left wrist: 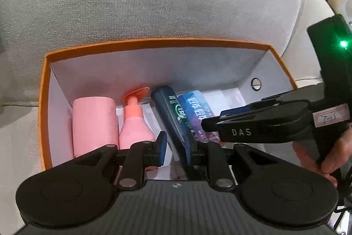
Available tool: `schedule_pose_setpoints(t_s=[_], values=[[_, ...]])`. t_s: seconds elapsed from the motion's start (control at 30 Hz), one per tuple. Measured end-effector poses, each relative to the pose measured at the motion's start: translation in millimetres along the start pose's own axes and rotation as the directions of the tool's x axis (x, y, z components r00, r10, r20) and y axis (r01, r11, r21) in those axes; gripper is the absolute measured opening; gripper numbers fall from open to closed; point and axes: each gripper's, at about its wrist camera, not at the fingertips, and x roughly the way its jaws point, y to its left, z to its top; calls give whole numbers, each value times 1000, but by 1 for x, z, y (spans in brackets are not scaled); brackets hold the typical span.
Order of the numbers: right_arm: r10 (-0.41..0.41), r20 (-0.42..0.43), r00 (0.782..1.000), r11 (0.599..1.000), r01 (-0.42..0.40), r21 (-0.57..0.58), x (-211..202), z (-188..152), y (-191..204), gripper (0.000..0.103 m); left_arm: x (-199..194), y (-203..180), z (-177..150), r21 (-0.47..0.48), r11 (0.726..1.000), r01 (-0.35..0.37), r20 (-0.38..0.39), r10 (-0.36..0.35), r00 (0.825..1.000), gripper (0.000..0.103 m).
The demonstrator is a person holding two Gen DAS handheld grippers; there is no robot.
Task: Organize rigid objects
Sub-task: 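Open both tools to release the can and tin, then withdraw, then grasp the brown gift box with the left tool while the right tool grasps the Vaseline tube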
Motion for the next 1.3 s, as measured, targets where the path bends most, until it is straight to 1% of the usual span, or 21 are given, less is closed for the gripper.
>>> schedule_pose_setpoints(t_s=[0.1, 0.23, 0.33, 0.43, 0.53, 0.6, 0.67, 0.73, 0.8, 0.9, 0.97, 1.03, 1.07, 1.1, 1.17, 1.2, 1.23, 1.27, 1.3], values=[[8, 31, 999, 1000, -8, -3, -24, -7, 2, 34, -20, -2, -5, 1, 1000, 14, 30, -14, 999, 21], [35, 95, 995, 999, -35, 0, -62, -24, -1, 34, -57, -11, -18, 17, 1000, 20, 99, -21, 995, 21], [66, 157, 985, 998, -68, 9, -94, -49, 0, 34, -91, -18, -36, 18, 999, 33, 165, -35, 986, 21], [92, 226, 970, 995, -100, 23, -126, -78, 1, 34, -123, -22, -57, -5, 999, 50, 215, -48, 975, 21], [102, 281, 954, 992, -120, 48, -149, -111, -7, 34, -143, -24, -82, -37, 998, 57, 252, -46, 967, 21], [90, 318, 944, 991, -117, 68, -162, -137, -10, 34, -151, -25, -98, -53, 997, 56, 262, -40, 964, 21], [69, 336, 939, 989, -108, 98, -169, -160, -14, 35, -152, -28, -115, -64, 996, 55, 254, -37, 966, 21], [61, 336, 940, 982, -117, 149, -167, -186, -21, 35, -147, -30, -132, -83, 995, 61, 240, -40, 970, 21], [49, 326, 944, 975, -116, 190, -157, -208, -26, 35, -136, -31, -146, -110, 992, 69, 215, -44, 976, 22], [36, 300, 953, 967, -109, 230, -146, -238, -27, 35, -118, -36, -167, -135, 990, 50, 185, -24, 983, 29], [32, 302, 953, 963, -110, 247, -135, -254, -23, 35, -108, -42, -176, -138, 990, 28, 169, -5, 986, 50], [10, 323, 947, 964, -95, 248, -127, -266, -17, 36, -97, -49, -184, -126, 992, 14, 161, 6, 987, 60], [-7, 332, 943, 966, -80, 246, -123, -270, -14, 38, -93, -53, -189, -114, 993, 4, 162, 14, 987, 64], [-26, 338, 941, 968, -61, 243, -119, -273, -11, 39, -88, -57, -192, -96, 995, -12, 159, 27, 987, 65], [-58, 347, 936, 973, -24, 228, -109, -279, -6, 39, -79, -65, -197, -56, 997, -45, 164, 53, 985, 72], [-78, 353, 932, 977, 1, 213, -105, -282, -3, 39, -76, -67, -199, -44, 997, -59, 169, 66, 983, 74], [-94, 355, 930, 979, 22, 201, -101, -284, -1, 39, -73, -69, -200, -41, 997, -71, 177, 77, 981, 79], [-100, 353, 930, 980, 30, 198, -98, -286, -1, 39, -70, -70, -200, -39, 996, -79, 182, 85, 980, 82], [-89, 353, 931, 980, 18, 200, -97, -287, -2, 39, -67, -71, -201, -34, 995, -90, 186, 95, 978, 83]])
